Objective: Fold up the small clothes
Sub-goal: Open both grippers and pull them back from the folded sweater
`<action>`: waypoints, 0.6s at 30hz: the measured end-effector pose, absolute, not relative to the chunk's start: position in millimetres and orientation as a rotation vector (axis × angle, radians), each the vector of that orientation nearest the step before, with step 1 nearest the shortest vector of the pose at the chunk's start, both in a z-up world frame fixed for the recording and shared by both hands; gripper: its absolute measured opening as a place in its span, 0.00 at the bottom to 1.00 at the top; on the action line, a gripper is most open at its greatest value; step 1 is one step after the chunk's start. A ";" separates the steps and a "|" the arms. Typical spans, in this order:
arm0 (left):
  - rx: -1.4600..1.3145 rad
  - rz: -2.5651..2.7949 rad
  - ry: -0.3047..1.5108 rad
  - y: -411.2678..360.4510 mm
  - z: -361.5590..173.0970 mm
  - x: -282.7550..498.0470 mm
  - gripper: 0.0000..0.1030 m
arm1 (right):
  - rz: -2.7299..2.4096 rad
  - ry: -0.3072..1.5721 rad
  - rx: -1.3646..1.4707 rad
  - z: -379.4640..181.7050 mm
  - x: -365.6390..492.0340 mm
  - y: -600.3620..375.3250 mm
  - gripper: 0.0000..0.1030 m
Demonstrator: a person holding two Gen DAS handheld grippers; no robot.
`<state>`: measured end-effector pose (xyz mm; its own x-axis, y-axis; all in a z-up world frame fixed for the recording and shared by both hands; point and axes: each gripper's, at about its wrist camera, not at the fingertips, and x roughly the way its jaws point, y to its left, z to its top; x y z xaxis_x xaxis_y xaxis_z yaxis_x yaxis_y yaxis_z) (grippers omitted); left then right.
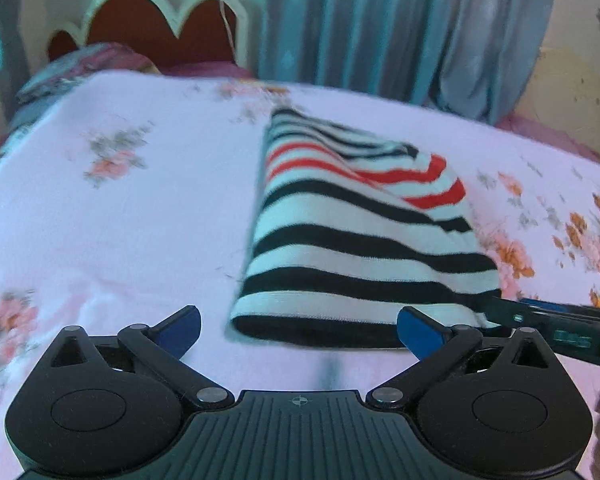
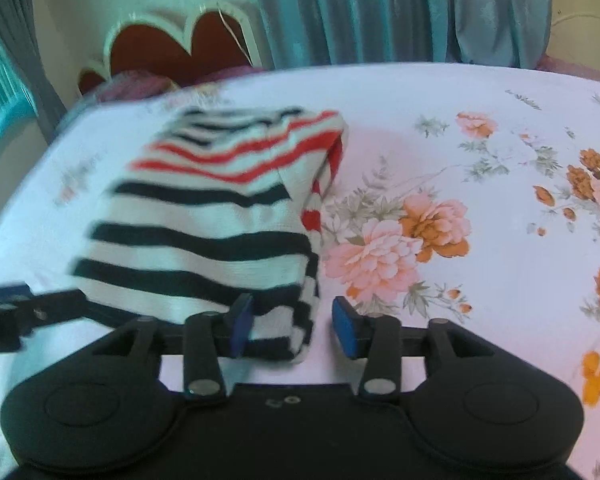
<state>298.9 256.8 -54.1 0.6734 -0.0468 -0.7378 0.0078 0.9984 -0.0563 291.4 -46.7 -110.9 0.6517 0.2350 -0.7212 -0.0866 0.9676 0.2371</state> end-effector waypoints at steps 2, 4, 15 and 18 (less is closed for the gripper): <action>-0.032 -0.012 0.793 255.2 -43.4 280.1 1.00 | 0.194 0.823 0.222 -98.9 273.9 -51.8 0.60; -0.021 -0.005 0.760 253.2 -29.5 256.9 1.00 | 0.217 0.811 0.233 -86.1 252.3 -54.6 0.64; -0.048 0.077 0.627 249.3 30.2 123.8 1.00 | 0.315 0.770 0.229 -25.6 125.8 -66.4 0.97; -0.034 0.076 0.651 250.1 38.8 91.6 1.00 | 0.282 0.713 0.158 -3.2 88.4 -59.3 0.99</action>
